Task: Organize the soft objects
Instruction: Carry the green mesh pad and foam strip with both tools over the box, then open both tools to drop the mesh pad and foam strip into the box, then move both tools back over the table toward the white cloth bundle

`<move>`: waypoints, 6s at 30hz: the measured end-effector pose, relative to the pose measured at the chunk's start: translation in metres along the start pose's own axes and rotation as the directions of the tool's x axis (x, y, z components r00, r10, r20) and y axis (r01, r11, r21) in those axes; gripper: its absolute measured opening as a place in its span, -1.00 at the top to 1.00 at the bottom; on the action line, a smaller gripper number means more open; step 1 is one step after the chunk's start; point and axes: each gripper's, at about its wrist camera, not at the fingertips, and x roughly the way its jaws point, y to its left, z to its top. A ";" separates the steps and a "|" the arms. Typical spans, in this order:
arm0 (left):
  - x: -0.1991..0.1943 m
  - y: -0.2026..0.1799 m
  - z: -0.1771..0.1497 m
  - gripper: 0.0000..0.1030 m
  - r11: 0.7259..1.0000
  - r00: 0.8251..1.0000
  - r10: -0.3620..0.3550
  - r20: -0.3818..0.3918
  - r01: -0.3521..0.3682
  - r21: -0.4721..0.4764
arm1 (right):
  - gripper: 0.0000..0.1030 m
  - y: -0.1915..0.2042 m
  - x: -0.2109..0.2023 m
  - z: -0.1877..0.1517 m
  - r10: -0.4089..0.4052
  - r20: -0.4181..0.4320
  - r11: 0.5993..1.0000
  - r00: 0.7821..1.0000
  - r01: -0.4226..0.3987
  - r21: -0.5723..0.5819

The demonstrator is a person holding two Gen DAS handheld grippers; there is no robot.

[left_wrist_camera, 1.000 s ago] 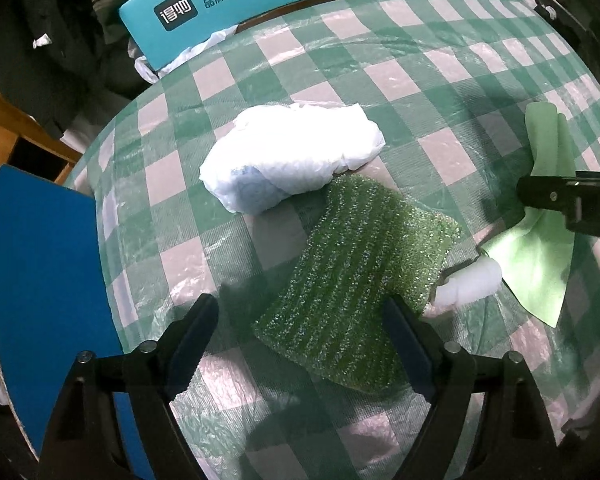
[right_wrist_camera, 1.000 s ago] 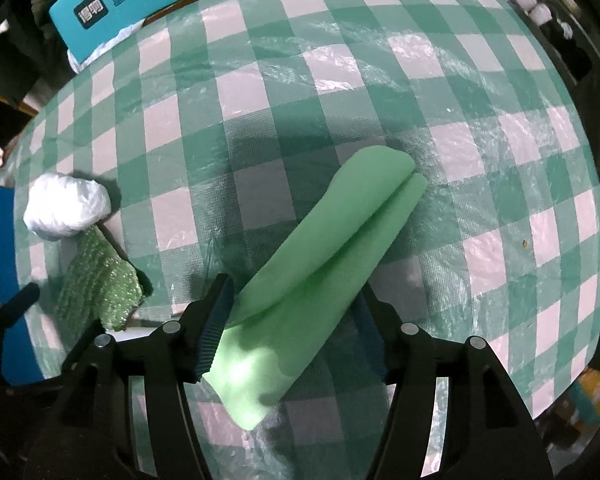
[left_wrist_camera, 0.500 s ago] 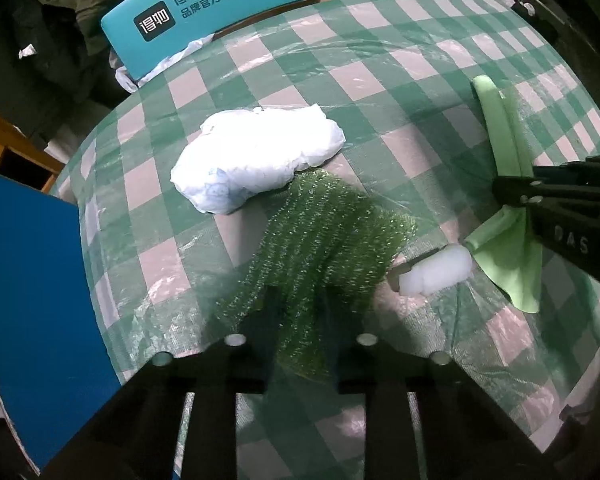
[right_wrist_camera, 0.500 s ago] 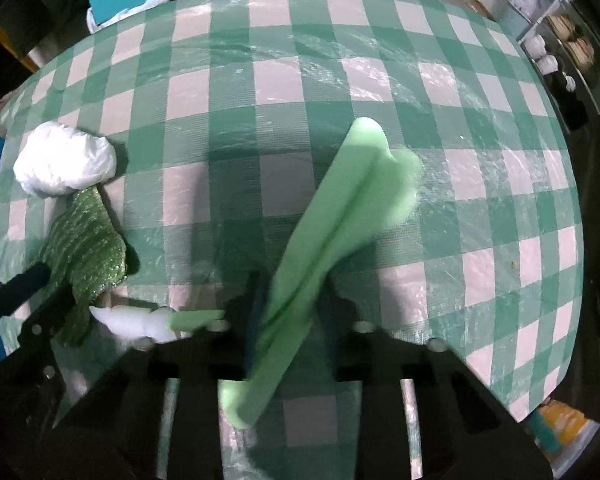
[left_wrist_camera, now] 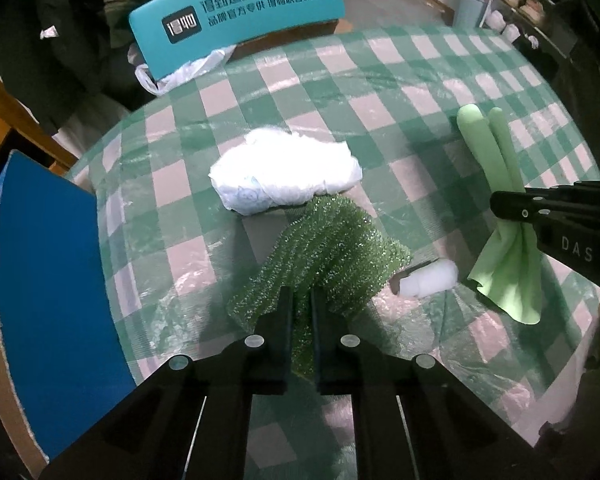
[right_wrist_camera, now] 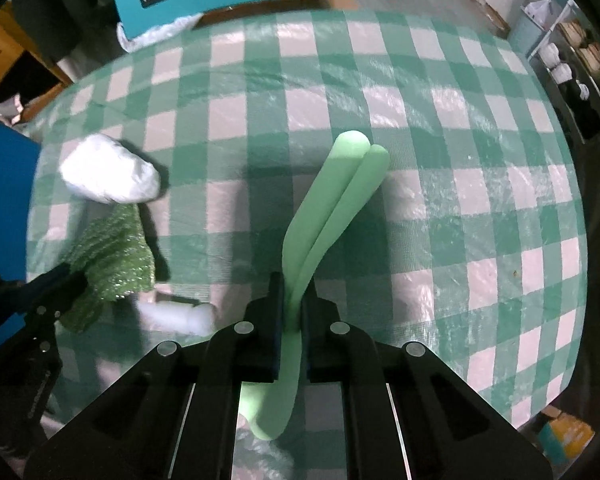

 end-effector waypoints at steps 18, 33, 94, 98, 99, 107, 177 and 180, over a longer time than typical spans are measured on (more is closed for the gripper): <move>-0.058 0.025 -0.011 0.86 0.999 0.996 0.007 0.086 -0.003 -0.047 | 0.88 0.019 -0.061 -0.011 0.054 0.088 0.996 0.995 -0.048 -0.069; -0.096 0.047 -0.022 0.86 0.995 0.987 0.048 0.155 -0.034 -0.095 | 0.88 0.052 -0.100 -0.018 0.094 0.146 0.986 0.985 -0.072 -0.147; -0.145 0.208 -0.103 0.86 0.915 0.964 0.165 0.207 -0.071 -0.396 | 0.88 0.267 -0.140 -0.022 0.272 0.117 0.854 0.955 -0.184 -0.487; -0.142 0.221 -0.110 0.85 0.906 0.965 0.173 0.197 -0.078 -0.417 | 0.88 0.283 -0.134 -0.023 0.276 0.098 0.845 0.956 -0.193 -0.499; -0.142 0.224 -0.112 0.85 0.903 0.965 0.174 0.195 -0.078 -0.422 | 0.87 0.287 -0.132 -0.023 0.277 0.092 0.842 0.956 -0.196 -0.503; -0.133 0.244 -0.125 0.85 0.884 0.967 0.196 0.162 -0.103 -0.455 | 0.87 0.317 -0.118 -0.026 0.281 0.051 0.820 0.958 -0.213 -0.531; -0.137 0.149 -0.076 -0.44 0.948 0.965 0.188 0.182 -0.131 -0.289 | -0.23 0.165 -0.121 -0.021 0.267 0.138 0.926 0.954 -0.214 -0.311; -0.134 0.138 -0.071 -0.45 0.955 0.966 0.183 0.181 -0.131 -0.267 | -0.23 0.152 -0.121 -0.021 0.262 0.143 0.932 0.954 -0.212 -0.294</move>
